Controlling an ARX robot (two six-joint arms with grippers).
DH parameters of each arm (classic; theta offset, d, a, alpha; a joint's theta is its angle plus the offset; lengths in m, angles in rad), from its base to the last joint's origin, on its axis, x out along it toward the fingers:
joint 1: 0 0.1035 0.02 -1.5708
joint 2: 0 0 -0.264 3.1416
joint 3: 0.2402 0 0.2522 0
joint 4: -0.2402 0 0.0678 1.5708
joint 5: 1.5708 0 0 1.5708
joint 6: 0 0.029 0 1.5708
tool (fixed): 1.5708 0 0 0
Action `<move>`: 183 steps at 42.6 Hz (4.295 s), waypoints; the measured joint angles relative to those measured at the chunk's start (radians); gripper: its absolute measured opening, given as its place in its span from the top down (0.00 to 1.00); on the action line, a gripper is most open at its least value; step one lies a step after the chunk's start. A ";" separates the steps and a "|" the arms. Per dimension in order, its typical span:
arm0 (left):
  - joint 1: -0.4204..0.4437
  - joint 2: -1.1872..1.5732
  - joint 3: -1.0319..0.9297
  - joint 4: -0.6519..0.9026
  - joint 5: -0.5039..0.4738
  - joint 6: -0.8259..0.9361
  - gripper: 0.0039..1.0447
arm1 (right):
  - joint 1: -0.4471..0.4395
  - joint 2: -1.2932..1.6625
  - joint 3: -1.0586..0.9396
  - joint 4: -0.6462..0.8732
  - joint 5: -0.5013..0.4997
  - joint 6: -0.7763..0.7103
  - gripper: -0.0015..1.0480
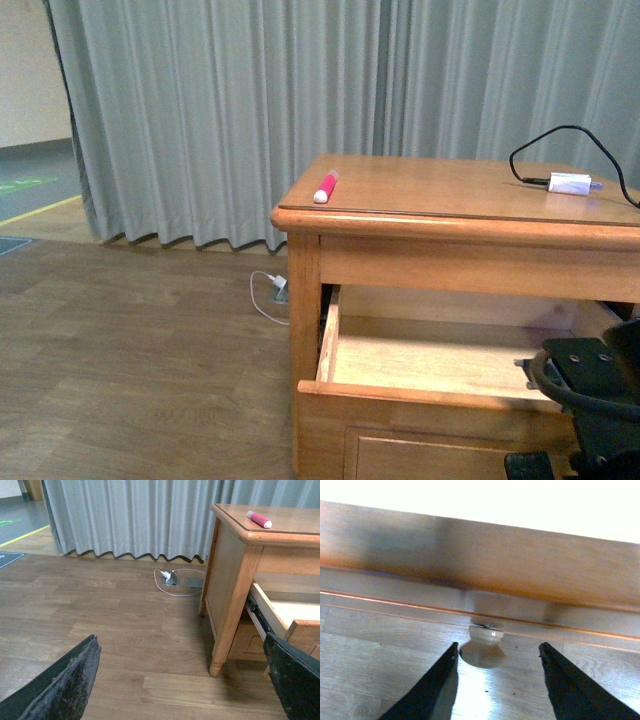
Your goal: Place pink marker in drawer with both arms
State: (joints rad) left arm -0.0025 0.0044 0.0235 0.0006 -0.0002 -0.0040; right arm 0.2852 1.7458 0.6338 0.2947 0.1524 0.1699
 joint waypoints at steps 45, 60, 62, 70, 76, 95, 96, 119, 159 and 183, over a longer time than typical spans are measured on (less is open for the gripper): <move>0.000 0.000 0.000 0.000 0.000 0.000 0.06 | -0.033 -0.970 -0.074 -0.551 0.056 0.040 0.08; -0.092 0.145 0.049 -0.019 -0.054 -0.004 0.06 | -0.032 -0.970 -0.074 -0.551 0.056 0.037 0.08; -0.138 0.224 0.093 0.020 -0.083 -0.005 0.06 | -0.032 -0.970 -0.074 -0.551 0.056 0.037 0.08; -0.201 0.538 0.286 0.225 -0.103 -0.002 0.06 | -0.032 -0.970 -0.074 -0.551 0.056 0.037 0.08; -0.204 0.856 0.476 0.355 -0.105 0.011 0.06 | -0.032 -0.970 -0.074 -0.551 0.056 0.037 0.08; -0.273 1.552 1.068 0.283 -0.156 0.051 0.06 | -0.032 -0.970 -0.074 -0.551 0.056 0.037 0.08; -0.275 1.579 1.098 0.270 -0.159 0.050 0.06 | -0.032 -0.970 -0.074 -0.551 0.056 0.037 0.08; -0.342 2.044 1.703 -0.010 -0.160 -0.002 0.06 | -0.032 -0.970 -0.074 -0.551 0.056 0.037 0.08; -0.397 2.232 1.916 -0.125 -0.188 -0.016 0.06 | -0.032 -0.970 -0.074 -0.551 0.056 0.037 0.08; -0.402 2.247 1.942 -0.145 -0.190 -0.016 0.28 | -0.032 -0.970 -0.074 -0.551 0.056 0.037 0.08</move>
State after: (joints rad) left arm -0.4046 2.2513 1.9652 -0.1444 -0.1905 -0.0196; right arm 0.2535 0.7757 0.5602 -0.2562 0.2085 0.2066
